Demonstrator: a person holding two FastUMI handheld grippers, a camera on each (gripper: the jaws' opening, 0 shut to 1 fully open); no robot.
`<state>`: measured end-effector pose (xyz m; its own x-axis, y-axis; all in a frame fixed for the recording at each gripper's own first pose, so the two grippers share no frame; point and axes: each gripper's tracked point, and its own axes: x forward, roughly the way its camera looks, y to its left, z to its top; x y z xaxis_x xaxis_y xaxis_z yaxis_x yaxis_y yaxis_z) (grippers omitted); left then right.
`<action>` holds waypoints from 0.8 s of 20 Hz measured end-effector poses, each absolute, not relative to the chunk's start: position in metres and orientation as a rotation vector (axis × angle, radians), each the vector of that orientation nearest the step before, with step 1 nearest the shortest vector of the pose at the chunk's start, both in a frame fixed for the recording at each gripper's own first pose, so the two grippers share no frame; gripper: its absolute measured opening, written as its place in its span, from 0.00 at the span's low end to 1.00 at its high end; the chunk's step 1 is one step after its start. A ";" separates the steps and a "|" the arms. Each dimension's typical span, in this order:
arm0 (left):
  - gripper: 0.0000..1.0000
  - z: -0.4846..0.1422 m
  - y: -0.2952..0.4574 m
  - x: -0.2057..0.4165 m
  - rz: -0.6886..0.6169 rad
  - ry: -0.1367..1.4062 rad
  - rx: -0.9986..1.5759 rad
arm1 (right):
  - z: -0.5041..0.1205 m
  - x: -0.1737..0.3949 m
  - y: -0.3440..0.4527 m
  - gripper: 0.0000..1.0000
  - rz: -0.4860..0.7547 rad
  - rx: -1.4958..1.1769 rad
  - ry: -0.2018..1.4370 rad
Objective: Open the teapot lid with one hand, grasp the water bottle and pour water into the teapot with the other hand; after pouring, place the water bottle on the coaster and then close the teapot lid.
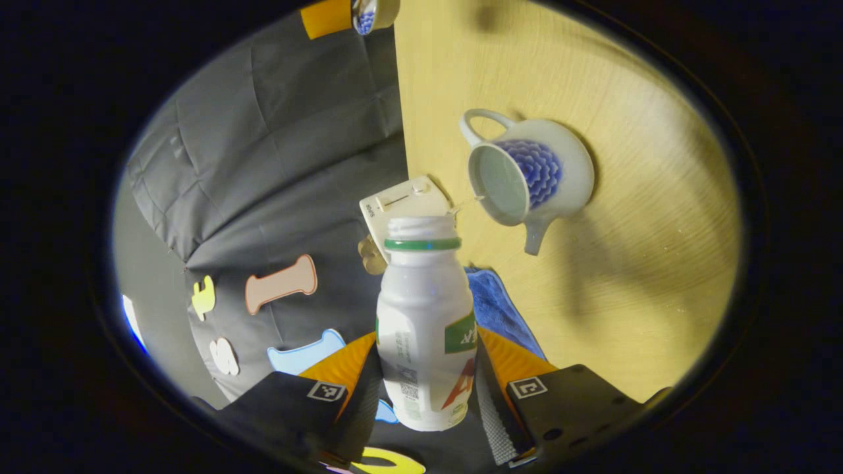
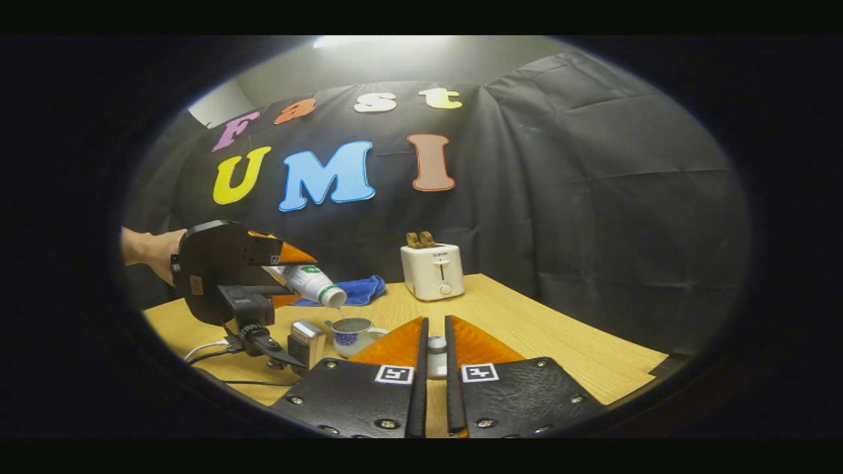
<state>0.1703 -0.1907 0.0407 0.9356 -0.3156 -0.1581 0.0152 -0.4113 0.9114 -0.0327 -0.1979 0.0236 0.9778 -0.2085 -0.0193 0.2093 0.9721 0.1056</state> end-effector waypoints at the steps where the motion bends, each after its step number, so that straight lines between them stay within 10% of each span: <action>1: 0.81 0.043 -0.192 0.170 -0.366 -0.225 1.973 | 0.025 -0.033 -0.198 0.12 -0.211 0.106 0.005; 14: 0.75 0.030 -0.195 0.171 -0.412 -0.205 1.963 | 0.034 -0.034 -0.196 0.12 -0.201 0.103 -0.012; 15: 0.75 0.028 -0.194 0.172 -0.415 -0.199 1.959 | 0.035 -0.033 -0.196 0.00 -0.200 0.104 -0.011; 16: 0.81 0.026 -0.193 0.173 -0.418 -0.196 1.954 | 0.034 -0.031 -0.194 0.12 -0.197 0.105 -0.009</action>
